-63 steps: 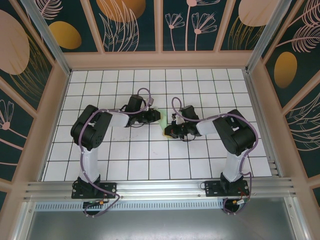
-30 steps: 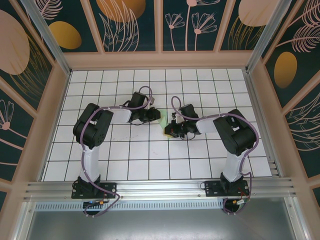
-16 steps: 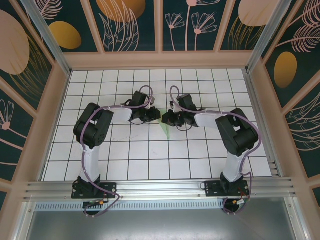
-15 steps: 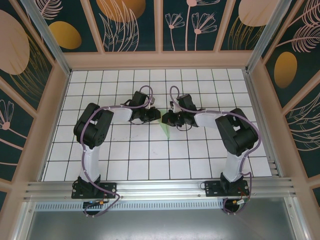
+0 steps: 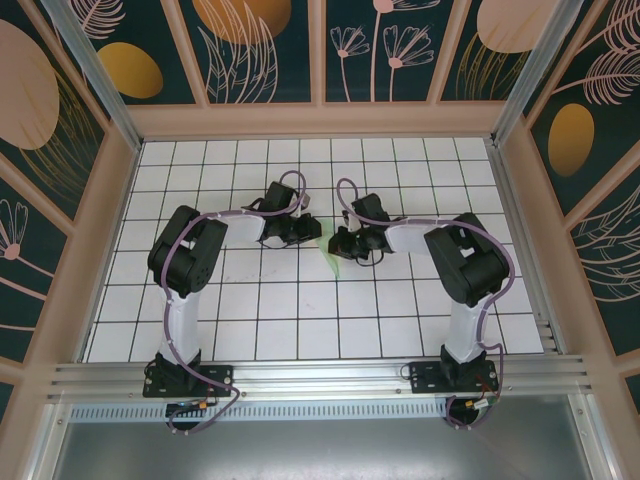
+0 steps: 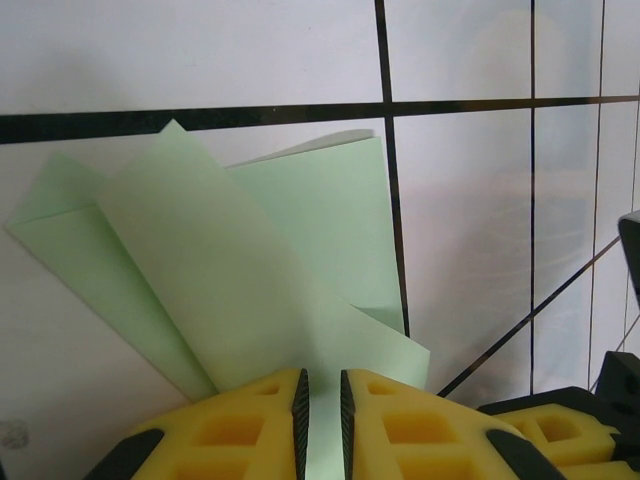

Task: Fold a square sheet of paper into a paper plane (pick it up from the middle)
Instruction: Fold the wing for the fifth time at the center of the table.

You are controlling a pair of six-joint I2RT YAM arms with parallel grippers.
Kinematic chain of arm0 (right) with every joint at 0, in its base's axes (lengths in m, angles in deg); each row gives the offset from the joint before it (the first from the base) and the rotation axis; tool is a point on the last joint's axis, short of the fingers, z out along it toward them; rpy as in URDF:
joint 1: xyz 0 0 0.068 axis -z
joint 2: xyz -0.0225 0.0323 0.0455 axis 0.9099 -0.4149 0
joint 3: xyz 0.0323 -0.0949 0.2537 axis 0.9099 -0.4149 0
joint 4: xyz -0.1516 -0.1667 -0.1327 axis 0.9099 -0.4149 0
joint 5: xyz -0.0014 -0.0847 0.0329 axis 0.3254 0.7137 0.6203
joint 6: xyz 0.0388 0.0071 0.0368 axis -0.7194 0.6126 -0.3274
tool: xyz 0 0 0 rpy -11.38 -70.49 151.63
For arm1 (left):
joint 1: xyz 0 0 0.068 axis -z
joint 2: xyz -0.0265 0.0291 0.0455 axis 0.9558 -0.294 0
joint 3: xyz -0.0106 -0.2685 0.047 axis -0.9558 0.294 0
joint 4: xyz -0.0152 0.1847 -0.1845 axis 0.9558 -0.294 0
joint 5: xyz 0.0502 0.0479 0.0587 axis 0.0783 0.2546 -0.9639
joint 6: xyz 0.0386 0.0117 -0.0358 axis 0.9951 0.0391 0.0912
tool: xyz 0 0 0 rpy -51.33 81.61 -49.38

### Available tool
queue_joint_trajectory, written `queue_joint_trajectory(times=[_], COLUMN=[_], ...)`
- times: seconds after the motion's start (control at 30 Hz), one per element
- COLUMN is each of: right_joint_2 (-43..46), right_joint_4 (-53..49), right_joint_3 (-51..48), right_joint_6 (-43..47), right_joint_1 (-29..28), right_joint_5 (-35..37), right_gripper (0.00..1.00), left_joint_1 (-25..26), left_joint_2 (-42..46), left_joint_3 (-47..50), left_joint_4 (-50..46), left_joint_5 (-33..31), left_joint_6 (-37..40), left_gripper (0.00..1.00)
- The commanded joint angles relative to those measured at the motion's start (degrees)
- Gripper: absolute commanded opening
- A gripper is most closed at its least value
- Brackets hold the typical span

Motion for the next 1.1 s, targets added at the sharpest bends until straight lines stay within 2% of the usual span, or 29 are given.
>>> queue_joint_trajectory(times=[0.0,0.37,0.7,1.07], right_joint_2=[1.62,5.08,1.00,-0.27], right_joint_4=[-2.18,-6.49,-7.55,-5.74], right_joint_3=[2.27,2.47,5.58,3.33], right_joint_6=[2.26,2.75,1.98,1.06], right_joint_1=[-2.30,-5.78,-7.87,-6.33], right_joint_5=[1.30,7.77,6.85,6.08], right_gripper=[0.09,0.10,0.10,0.10], left_joint_1=[-0.71,-0.70,-0.70,-0.70], left_joint_2=[-5.36,-5.54,-5.78,-5.86], left_joint_3=[0.55,0.55,0.64,0.55], left_joint_4=[-3.27,-3.28,-3.29,-3.45], left_joint_5=[-9.61,-9.43,-9.53,-9.61], left_joint_6=[1.69,1.85,1.66,1.82], left_gripper=[0.21,0.21,0.21,0.21])
